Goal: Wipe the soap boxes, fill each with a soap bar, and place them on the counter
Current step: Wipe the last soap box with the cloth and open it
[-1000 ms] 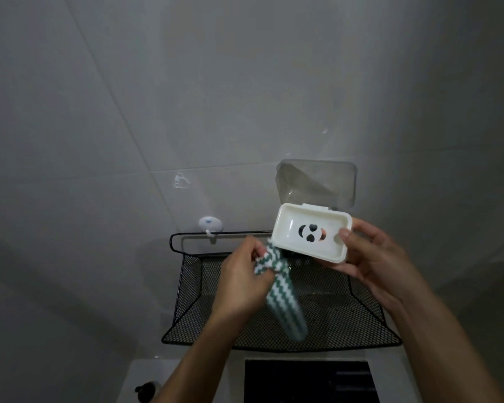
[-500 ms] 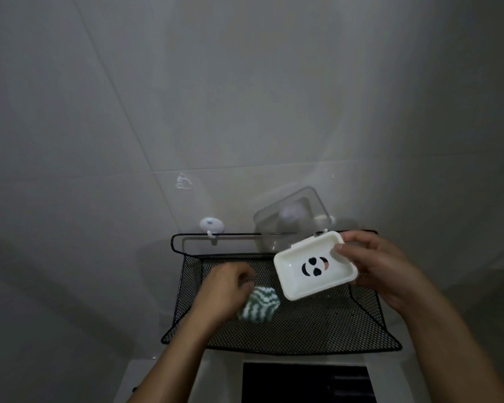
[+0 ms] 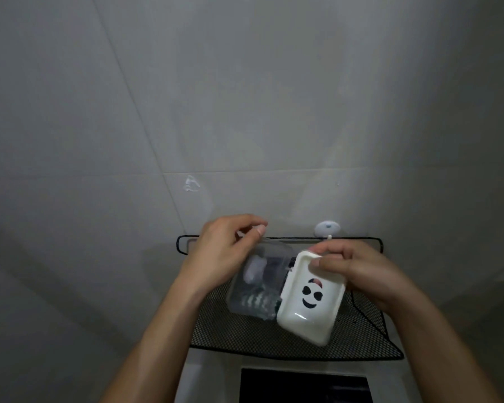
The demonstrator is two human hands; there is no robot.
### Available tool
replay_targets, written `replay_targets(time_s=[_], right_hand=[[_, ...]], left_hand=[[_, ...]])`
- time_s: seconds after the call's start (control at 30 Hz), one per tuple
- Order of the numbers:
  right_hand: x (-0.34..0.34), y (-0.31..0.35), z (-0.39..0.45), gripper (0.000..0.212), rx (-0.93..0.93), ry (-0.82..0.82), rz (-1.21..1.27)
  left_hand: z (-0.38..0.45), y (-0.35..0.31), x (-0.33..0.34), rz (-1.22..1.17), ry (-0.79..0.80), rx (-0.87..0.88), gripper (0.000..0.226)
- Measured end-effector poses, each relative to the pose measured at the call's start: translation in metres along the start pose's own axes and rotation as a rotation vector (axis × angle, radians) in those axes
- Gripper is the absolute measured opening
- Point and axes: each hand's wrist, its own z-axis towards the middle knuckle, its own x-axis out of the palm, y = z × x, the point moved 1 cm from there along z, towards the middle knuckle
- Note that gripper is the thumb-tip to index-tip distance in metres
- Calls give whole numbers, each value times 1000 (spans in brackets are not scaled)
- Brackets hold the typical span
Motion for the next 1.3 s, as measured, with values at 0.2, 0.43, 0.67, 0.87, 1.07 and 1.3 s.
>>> replay_targets(time_s=[0.2,0.43,0.67,0.87,1.07,1.3], right_hand=[[-7,-3,-1,11,12,-73,-11],[-25,-4,-15,45,-20,-117,135],[-31,-28,-29,60,-22,-38,556],[-3,-31,-25,44,-33,26,685],[1,-28,-16,42,-17,-21,664],[-7,-34,-18,31,-4,-51,659]], left_hand=[[-8,9,7,-66,285,-61,31],[-31,34,13,-532,229,-278,24],[-50,38,33,-1011,12,-465,22],[-53,22,49,-1046,7,-462,19],[-53,11,52,-1033,75,-473,17],[-53,17,54,-1035,177,-483,20]])
